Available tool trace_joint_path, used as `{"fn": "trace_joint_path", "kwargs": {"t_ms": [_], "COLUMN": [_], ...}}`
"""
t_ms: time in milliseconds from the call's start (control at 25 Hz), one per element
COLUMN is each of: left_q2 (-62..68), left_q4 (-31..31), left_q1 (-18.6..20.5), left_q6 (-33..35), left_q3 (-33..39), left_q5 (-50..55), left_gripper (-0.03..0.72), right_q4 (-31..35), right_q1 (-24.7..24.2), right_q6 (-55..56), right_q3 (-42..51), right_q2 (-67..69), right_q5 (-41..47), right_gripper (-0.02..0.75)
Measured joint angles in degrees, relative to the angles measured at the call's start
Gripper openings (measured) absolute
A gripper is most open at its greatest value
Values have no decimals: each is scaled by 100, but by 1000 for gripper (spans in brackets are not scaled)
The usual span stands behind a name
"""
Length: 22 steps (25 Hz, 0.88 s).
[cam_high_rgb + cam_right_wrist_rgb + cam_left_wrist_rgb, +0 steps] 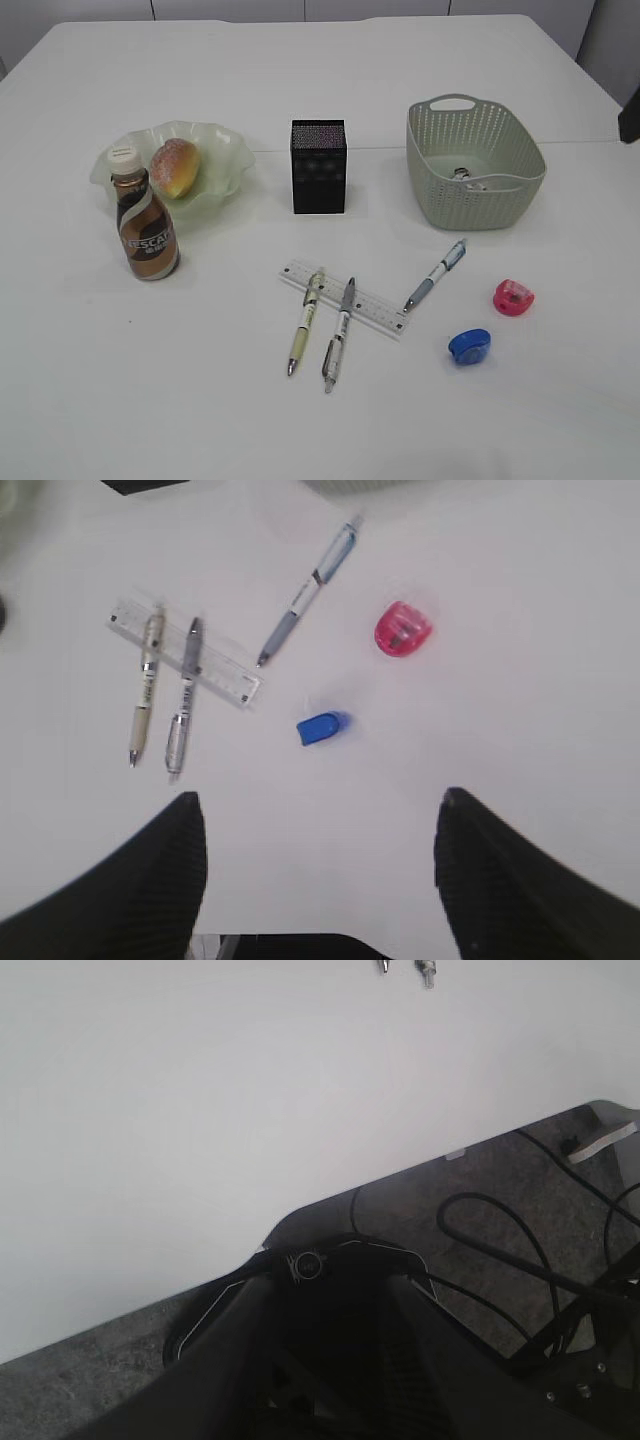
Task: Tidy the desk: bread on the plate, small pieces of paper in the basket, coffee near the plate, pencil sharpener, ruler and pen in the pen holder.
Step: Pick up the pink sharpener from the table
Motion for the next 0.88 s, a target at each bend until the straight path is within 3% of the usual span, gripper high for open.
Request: {"fn": "trace_joint_path", "kwargs": {"t_ms": [320, 880], "left_q2": [0, 0], "left_q4": [0, 0], "left_q1": [0, 0], "left_q6": [0, 0], "left_q3": [0, 0], "left_q5": [0, 0], "left_gripper": [261, 261], "right_q4": [-180, 434], "right_q1": [0, 0], "right_q6": [998, 1923], "right_q3": [695, 708], "right_q2": [389, 1549], "right_q5": [-586, -1250], "right_gripper": [553, 553]}}
